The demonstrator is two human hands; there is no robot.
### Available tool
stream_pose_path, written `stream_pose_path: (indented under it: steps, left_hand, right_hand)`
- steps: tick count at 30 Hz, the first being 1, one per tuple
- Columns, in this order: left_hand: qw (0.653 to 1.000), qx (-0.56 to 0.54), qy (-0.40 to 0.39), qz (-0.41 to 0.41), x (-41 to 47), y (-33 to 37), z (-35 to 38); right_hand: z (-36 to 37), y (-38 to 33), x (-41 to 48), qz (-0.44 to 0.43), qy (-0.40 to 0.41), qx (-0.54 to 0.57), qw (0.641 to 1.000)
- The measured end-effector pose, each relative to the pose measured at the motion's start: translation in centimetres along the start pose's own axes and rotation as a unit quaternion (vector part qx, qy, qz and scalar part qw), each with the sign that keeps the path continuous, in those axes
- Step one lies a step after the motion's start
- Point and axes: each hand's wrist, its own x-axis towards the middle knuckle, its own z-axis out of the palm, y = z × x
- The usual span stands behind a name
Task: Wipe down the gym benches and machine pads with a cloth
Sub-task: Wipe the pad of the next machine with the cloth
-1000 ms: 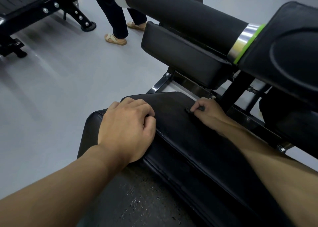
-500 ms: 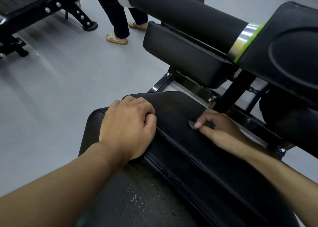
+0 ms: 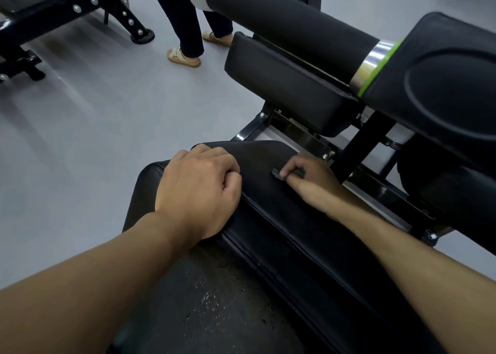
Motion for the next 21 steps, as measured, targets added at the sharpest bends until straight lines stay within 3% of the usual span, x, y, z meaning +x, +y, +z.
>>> stream_pose_path:
  steps: [7, 12, 16, 21]
  left_hand:
    - [1.000, 0.003, 0.004, 0.002, 0.1, 0.0, -0.1]
    - [1.000, 0.003, 0.000, -0.004, 0.1, 0.3, -0.3]
    - [1.000, 0.002, 0.005, -0.015, 0.0, 0.4, -0.5]
    - [0.999, -0.011, 0.026, -0.036, -0.5, 1.0, -0.8]
  right_hand:
    - [-2.0, -1.1, -4.9, -0.053, -0.070, 0.038, 0.995]
    - [0.3, -2.3, -1.6, -0.027, -0.014, 0.018, 0.999]
    - [-2.0, -2.7, -6.6, -0.032, -0.075, 0.059, 0.995]
    - [-0.1, -4.6, -3.5, -0.022, -0.039, 0.025, 0.999]
